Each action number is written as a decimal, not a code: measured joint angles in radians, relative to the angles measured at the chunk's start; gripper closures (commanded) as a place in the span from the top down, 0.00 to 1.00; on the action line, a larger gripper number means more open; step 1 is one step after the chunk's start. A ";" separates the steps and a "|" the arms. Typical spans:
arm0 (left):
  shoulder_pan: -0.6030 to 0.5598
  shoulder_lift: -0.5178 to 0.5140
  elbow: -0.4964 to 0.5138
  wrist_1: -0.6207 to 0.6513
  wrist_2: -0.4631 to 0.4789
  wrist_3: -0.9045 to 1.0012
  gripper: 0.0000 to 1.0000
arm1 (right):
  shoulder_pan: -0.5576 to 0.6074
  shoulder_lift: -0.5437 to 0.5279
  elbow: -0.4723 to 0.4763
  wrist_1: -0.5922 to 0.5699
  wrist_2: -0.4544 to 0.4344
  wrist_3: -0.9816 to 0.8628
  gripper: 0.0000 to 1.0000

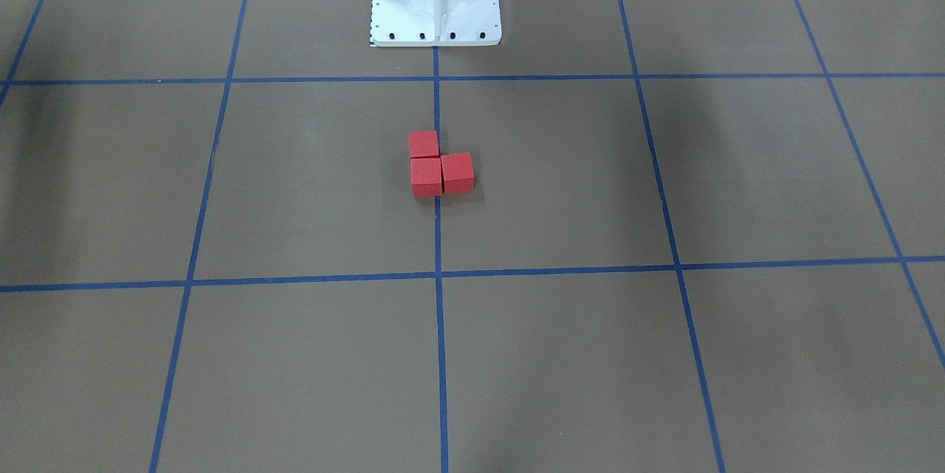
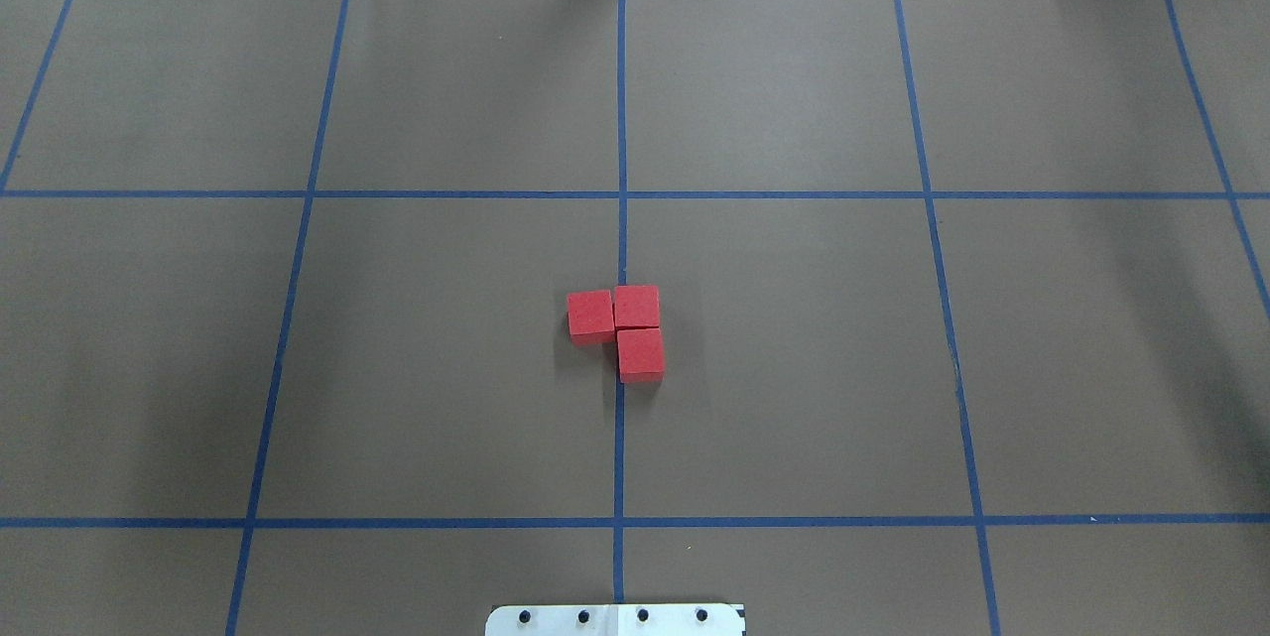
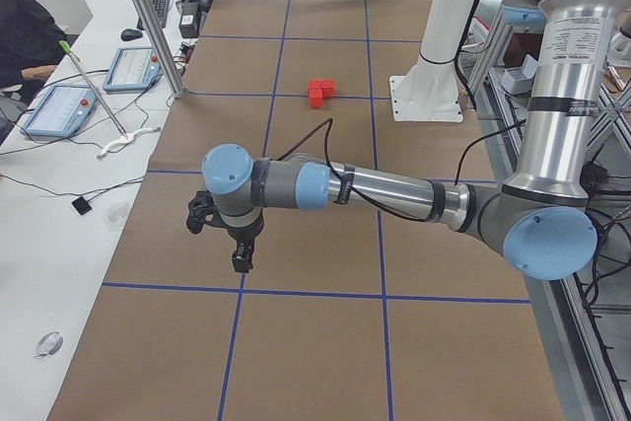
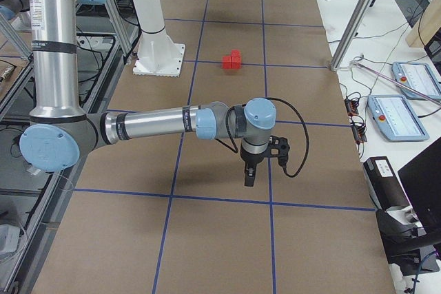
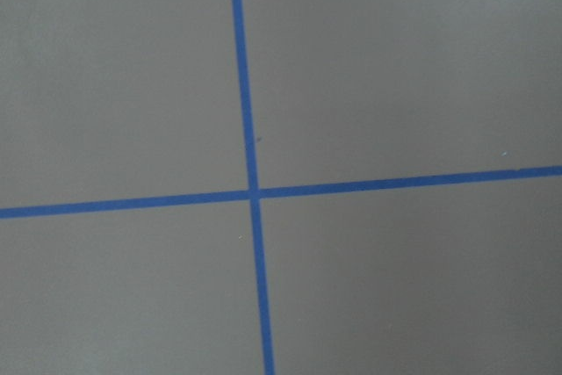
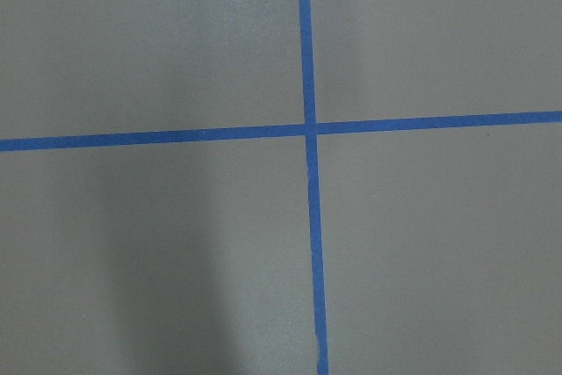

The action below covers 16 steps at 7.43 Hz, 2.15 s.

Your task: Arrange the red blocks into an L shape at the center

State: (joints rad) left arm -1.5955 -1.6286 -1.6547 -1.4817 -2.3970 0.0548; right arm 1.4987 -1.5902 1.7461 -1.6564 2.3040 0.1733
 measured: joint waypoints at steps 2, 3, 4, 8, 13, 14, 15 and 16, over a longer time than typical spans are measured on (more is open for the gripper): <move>-0.006 0.050 -0.027 -0.038 -0.007 -0.075 1.00 | 0.000 -0.005 -0.002 -0.002 0.027 0.001 1.00; -0.007 0.074 -0.043 -0.046 -0.020 -0.100 1.00 | 0.000 -0.011 -0.002 -0.002 0.026 -0.001 1.00; -0.007 0.091 -0.059 -0.050 -0.024 -0.108 1.00 | 0.000 -0.019 -0.004 0.001 0.018 -0.006 1.00; -0.004 0.104 -0.102 -0.049 0.063 -0.110 1.00 | 0.000 -0.035 -0.031 0.007 0.009 -0.009 1.00; -0.002 0.137 -0.121 -0.047 0.069 -0.116 1.00 | -0.001 -0.041 -0.039 0.090 -0.038 0.006 1.00; -0.002 0.138 -0.122 -0.046 0.069 -0.116 1.00 | -0.002 -0.043 -0.039 0.093 -0.038 0.008 1.00; -0.002 0.139 -0.123 -0.046 0.070 -0.114 1.00 | -0.002 -0.044 -0.040 0.094 -0.035 0.009 1.00; -0.001 0.139 -0.123 -0.044 0.071 -0.113 1.00 | -0.002 -0.046 -0.042 0.095 -0.032 0.009 1.00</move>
State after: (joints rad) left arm -1.5970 -1.4896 -1.7777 -1.5262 -2.3263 -0.0578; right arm 1.4972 -1.6358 1.7045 -1.5618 2.2717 0.1824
